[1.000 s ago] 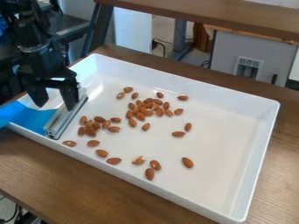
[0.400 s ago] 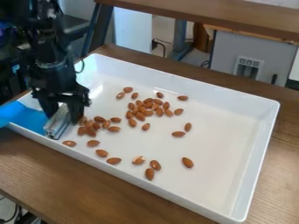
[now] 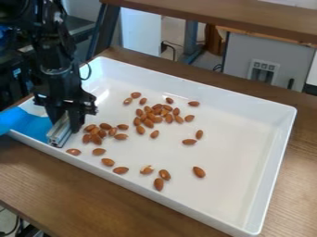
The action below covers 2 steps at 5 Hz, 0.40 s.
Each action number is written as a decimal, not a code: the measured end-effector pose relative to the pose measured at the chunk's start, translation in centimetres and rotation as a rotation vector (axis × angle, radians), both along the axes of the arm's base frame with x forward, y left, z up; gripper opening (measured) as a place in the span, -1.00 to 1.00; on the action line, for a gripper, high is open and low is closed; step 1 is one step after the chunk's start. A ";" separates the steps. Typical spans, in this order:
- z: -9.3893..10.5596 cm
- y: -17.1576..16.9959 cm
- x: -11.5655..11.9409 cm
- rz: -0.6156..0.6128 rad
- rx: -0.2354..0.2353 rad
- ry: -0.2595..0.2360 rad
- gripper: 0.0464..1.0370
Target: Sweep into pile
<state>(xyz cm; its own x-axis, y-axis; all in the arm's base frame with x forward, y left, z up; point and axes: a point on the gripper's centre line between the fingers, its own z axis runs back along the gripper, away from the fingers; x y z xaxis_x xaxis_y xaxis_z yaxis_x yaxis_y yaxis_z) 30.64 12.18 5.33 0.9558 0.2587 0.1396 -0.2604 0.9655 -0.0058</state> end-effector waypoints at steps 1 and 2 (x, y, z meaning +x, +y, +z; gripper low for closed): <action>0.0 -2.2 0.5 -0.015 -0.022 0.016 -0.32; 0.2 -4.1 1.1 -0.007 -0.024 0.024 -0.32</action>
<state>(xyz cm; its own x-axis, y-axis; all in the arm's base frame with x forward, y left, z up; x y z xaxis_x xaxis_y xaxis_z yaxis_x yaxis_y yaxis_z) 31.76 8.05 5.55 0.9607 0.2545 0.1104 -0.2536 0.9671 -0.0227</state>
